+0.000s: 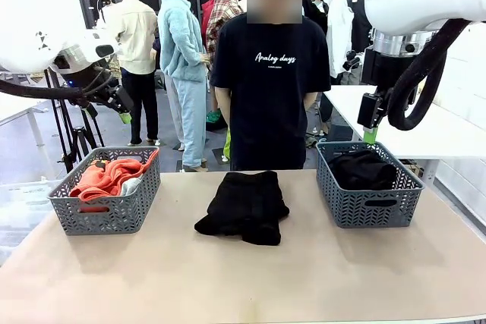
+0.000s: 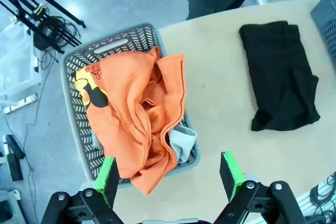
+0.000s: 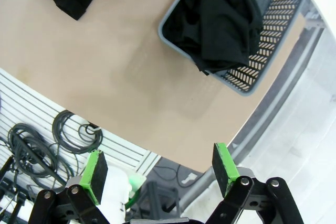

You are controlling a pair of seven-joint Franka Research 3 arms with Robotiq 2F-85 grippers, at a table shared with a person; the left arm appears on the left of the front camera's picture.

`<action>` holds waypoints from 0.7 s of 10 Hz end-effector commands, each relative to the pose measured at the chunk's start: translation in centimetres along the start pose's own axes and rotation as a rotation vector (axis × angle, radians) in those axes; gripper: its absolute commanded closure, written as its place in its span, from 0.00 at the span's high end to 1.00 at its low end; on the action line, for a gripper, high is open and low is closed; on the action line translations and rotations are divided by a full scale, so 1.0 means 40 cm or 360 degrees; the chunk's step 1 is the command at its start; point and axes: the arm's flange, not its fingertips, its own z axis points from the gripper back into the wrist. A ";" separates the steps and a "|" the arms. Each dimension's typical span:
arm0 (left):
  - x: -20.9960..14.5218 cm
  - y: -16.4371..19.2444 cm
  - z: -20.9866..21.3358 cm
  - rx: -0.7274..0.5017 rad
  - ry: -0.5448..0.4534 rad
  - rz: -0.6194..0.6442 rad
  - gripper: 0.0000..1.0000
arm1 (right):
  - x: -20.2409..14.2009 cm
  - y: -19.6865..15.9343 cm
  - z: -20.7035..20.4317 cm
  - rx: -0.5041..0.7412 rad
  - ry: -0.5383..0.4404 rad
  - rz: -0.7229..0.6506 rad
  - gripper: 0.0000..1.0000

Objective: Sort the tops and bottoms.
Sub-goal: Lift clothes from the center of the table with your right hand.

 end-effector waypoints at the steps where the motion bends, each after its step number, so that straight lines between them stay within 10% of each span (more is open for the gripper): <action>1: 0.001 0.011 0.000 -0.0004 -0.0017 0.0040 1.00 | 0.003 0.001 0.000 -0.0028 0.0025 -0.0022 1.00; 7: -0.192 -0.166 0.136 -0.0373 0.0105 -0.0879 1.00 | 0.003 0.001 0.000 -0.0028 0.0025 -0.0022 1.00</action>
